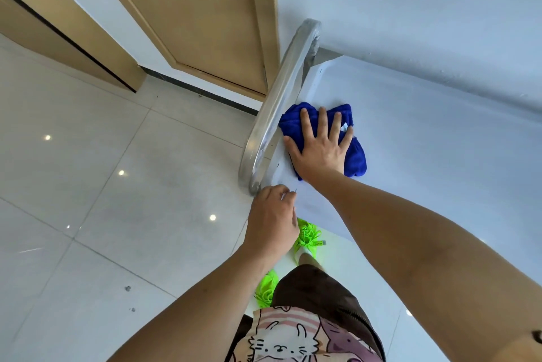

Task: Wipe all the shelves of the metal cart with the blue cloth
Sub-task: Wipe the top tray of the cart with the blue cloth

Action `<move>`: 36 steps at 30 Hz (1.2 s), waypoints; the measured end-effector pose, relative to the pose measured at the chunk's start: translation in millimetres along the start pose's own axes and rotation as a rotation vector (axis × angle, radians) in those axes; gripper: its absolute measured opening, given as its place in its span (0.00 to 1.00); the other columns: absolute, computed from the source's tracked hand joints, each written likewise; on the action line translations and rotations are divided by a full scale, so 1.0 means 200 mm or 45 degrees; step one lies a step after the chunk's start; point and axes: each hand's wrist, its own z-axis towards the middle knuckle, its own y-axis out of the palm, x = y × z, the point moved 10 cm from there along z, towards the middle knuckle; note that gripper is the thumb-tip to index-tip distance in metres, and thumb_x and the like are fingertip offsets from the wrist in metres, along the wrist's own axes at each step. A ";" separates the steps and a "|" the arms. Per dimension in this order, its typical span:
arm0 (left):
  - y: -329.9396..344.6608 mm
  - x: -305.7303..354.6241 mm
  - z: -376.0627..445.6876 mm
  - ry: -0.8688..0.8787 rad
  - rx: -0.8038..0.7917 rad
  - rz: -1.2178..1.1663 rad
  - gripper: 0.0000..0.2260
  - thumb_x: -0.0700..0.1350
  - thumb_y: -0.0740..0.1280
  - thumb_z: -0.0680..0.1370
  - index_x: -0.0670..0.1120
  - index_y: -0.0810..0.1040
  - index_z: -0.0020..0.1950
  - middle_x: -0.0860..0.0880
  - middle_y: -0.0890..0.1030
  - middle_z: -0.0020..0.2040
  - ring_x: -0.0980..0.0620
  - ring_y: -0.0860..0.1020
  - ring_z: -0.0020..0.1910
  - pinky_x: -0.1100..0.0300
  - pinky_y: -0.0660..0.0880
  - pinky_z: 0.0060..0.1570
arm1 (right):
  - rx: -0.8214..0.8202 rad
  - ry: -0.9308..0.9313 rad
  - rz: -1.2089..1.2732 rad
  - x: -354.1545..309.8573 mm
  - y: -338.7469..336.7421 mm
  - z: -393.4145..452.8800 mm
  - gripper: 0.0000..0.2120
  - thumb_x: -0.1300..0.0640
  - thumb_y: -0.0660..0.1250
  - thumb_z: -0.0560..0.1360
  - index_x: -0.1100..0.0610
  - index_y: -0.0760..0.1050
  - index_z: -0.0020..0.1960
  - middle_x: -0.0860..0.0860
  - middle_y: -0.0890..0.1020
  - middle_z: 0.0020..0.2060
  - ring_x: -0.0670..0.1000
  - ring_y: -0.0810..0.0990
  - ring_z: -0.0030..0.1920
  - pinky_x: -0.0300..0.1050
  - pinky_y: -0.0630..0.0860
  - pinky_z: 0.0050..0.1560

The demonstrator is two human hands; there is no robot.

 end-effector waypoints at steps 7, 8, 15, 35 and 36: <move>0.04 -0.07 -0.27 -0.034 0.015 -0.140 0.17 0.37 0.62 0.76 0.45 0.77 0.63 0.48 0.77 0.63 0.49 0.74 0.63 0.57 0.73 0.58 | -0.020 0.064 0.027 -0.08 0.10 -0.39 0.36 0.28 0.40 0.77 0.43 0.44 0.81 0.54 0.50 0.82 0.63 0.42 0.80 0.69 0.36 0.74; 0.04 -0.09 -0.30 -0.051 0.012 -0.150 0.17 0.37 0.62 0.75 0.45 0.77 0.63 0.48 0.78 0.62 0.49 0.75 0.62 0.57 0.73 0.57 | -0.016 0.072 0.033 -0.08 0.11 -0.44 0.36 0.28 0.40 0.77 0.43 0.44 0.81 0.54 0.50 0.82 0.63 0.42 0.80 0.69 0.36 0.74; -0.02 -0.22 -0.43 -0.132 0.084 -0.193 0.16 0.35 0.61 0.74 0.47 0.79 0.58 0.49 0.80 0.57 0.48 0.75 0.57 0.56 0.74 0.52 | -0.013 0.012 -0.012 -0.13 0.17 -0.68 0.35 0.28 0.38 0.78 0.42 0.43 0.81 0.54 0.50 0.82 0.64 0.42 0.80 0.71 0.39 0.74; 0.14 0.41 -0.34 0.039 0.103 -0.119 0.15 0.35 0.64 0.75 0.43 0.77 0.60 0.45 0.78 0.60 0.44 0.74 0.60 0.54 0.72 0.57 | -0.021 -0.286 -0.117 0.47 0.07 -0.92 0.35 0.33 0.56 0.80 0.40 0.44 0.81 0.50 0.53 0.81 0.63 0.46 0.80 0.67 0.44 0.77; 0.16 0.47 -0.34 0.054 0.099 -0.111 0.14 0.35 0.64 0.75 0.43 0.77 0.60 0.44 0.78 0.60 0.44 0.74 0.60 0.54 0.73 0.57 | -0.019 -0.284 -0.118 0.52 0.06 -0.94 0.35 0.33 0.56 0.80 0.40 0.44 0.80 0.50 0.53 0.81 0.63 0.46 0.80 0.67 0.45 0.77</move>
